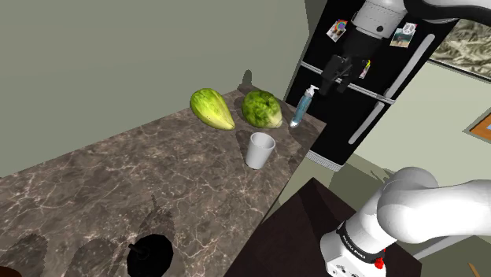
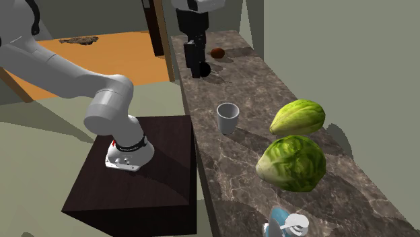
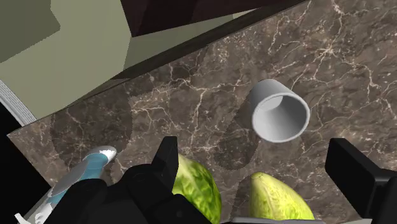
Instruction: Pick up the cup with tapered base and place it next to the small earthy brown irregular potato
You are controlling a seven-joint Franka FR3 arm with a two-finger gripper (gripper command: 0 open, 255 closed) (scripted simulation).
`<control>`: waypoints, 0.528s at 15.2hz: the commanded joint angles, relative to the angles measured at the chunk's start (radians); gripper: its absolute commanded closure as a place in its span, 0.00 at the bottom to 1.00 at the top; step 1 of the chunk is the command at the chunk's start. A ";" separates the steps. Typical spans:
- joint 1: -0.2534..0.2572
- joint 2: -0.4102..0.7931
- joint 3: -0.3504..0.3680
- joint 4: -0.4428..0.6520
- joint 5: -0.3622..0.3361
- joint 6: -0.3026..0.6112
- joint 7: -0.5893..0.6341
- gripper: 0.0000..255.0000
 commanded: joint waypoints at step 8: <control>0.020 0.057 -0.033 -0.189 0.024 0.259 -0.045 0.00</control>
